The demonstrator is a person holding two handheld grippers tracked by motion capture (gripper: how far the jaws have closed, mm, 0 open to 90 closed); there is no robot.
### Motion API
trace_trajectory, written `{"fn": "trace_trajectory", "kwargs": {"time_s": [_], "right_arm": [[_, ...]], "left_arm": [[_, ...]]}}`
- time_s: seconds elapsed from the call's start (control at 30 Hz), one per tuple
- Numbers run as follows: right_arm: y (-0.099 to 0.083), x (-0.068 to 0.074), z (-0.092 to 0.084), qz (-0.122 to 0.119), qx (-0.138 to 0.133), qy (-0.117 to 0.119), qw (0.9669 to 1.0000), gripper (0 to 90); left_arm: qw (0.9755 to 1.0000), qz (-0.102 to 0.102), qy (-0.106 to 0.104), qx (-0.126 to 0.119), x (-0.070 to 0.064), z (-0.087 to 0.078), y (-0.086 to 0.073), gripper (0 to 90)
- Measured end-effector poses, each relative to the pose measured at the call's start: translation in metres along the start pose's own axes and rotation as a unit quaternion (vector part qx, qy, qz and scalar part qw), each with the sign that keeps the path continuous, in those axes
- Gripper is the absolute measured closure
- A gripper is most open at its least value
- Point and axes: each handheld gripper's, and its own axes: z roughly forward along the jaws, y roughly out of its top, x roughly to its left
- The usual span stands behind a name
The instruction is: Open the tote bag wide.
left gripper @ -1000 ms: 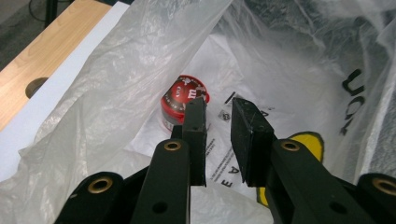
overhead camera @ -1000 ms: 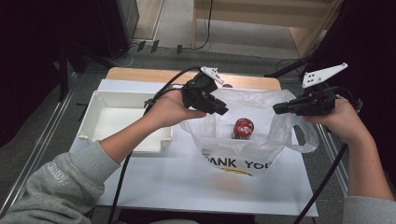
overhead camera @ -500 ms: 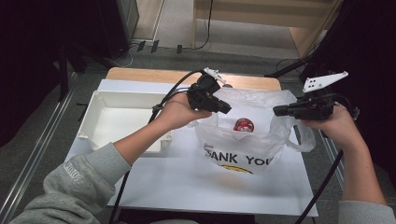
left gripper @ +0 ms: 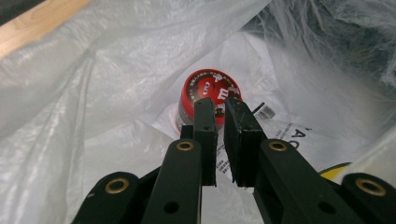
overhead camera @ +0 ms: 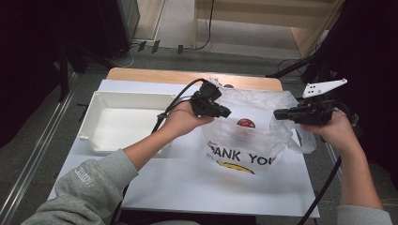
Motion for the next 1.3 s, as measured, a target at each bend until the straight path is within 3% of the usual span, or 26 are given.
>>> {"fn": "trace_trajectory", "kwargs": {"time_s": [0.27, 0.6, 0.97, 1.3], "right_arm": [[-0.012, -0.002, 0.009, 0.003, -0.009, -0.009, 0.9999, 88.1], [-0.028, -0.007, 0.021, 0.024, -0.012, -0.023, 0.9994, 88.1], [-0.024, -0.005, 0.028, 0.035, -0.025, -0.025, 0.9988, 88.2], [-0.039, -0.009, 0.044, 0.042, -0.009, -0.056, 0.9975, 89.4]], "left_arm": [[0.9999, -0.012, 0.004, 0.003, 0.003, 0.011, -0.005, 83.2], [0.9997, -0.019, 0.010, 0.007, 0.006, 0.027, -0.009, 82.8], [0.9997, -0.024, 0.003, 0.011, 0.005, 0.037, -0.011, 82.6], [0.9994, -0.025, 0.013, 0.020, 0.008, 0.043, -0.014, 82.7]]}}
